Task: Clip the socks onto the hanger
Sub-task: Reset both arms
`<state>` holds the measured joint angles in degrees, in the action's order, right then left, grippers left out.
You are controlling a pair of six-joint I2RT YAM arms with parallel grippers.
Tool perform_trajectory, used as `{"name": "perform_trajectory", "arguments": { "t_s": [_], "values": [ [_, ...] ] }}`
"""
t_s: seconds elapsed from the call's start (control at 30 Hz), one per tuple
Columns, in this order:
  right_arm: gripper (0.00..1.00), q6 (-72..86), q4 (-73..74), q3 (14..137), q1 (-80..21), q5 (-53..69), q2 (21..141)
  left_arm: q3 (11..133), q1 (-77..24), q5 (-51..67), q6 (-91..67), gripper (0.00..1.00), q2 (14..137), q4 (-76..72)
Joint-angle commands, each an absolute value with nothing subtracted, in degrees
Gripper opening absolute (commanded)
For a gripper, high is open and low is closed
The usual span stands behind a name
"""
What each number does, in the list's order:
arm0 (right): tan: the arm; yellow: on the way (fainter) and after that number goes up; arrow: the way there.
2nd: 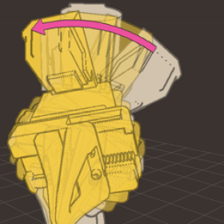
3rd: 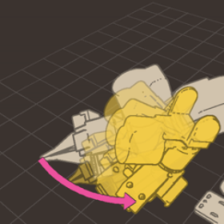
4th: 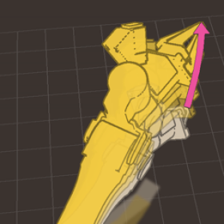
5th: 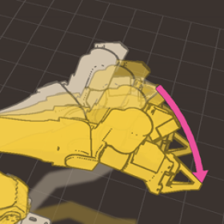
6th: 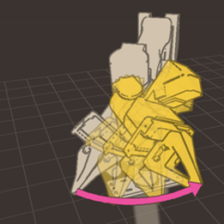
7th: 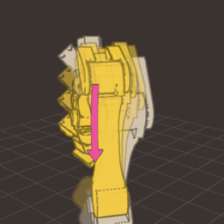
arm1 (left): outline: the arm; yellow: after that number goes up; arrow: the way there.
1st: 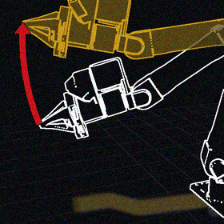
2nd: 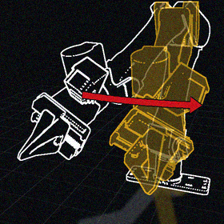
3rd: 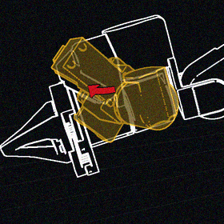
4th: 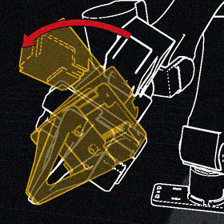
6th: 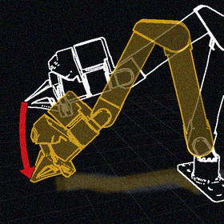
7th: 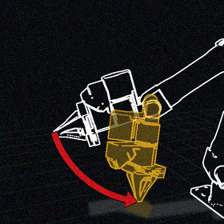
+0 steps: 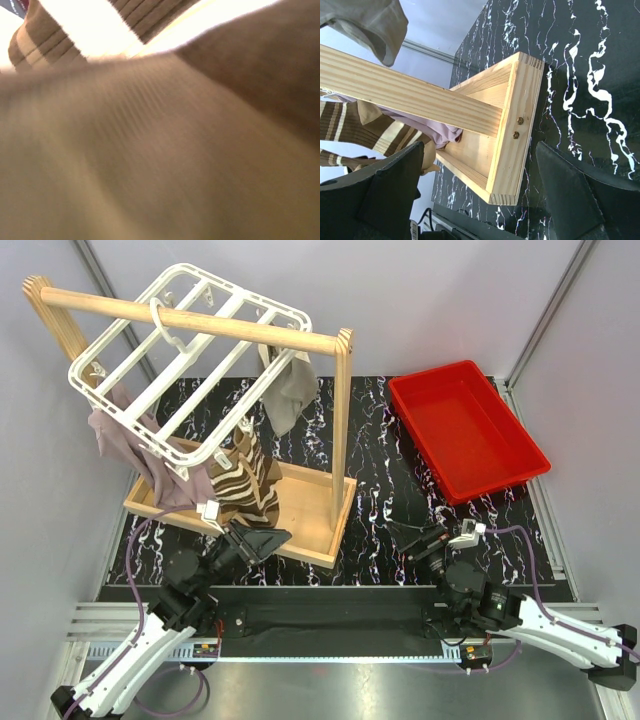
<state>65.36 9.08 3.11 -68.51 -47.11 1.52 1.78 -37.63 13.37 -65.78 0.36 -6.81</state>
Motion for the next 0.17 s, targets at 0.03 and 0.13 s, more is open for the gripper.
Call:
{"name": "perform_trajectory", "arguments": {
  "t_s": [0.03, 0.13],
  "values": [
    [1.0, 66.6, 20.5, 0.2, -68.5, -50.7, 1.9, -8.6, -37.9, 11.7, -64.3, 0.99, -8.9, -6.3],
    [1.0, 65.6, 20.7, 0.2, -68.5, -49.7, 0.8, -8.6, -37.8, 11.7, -64.4, 0.99, -8.9, -5.8]
  ]
}}
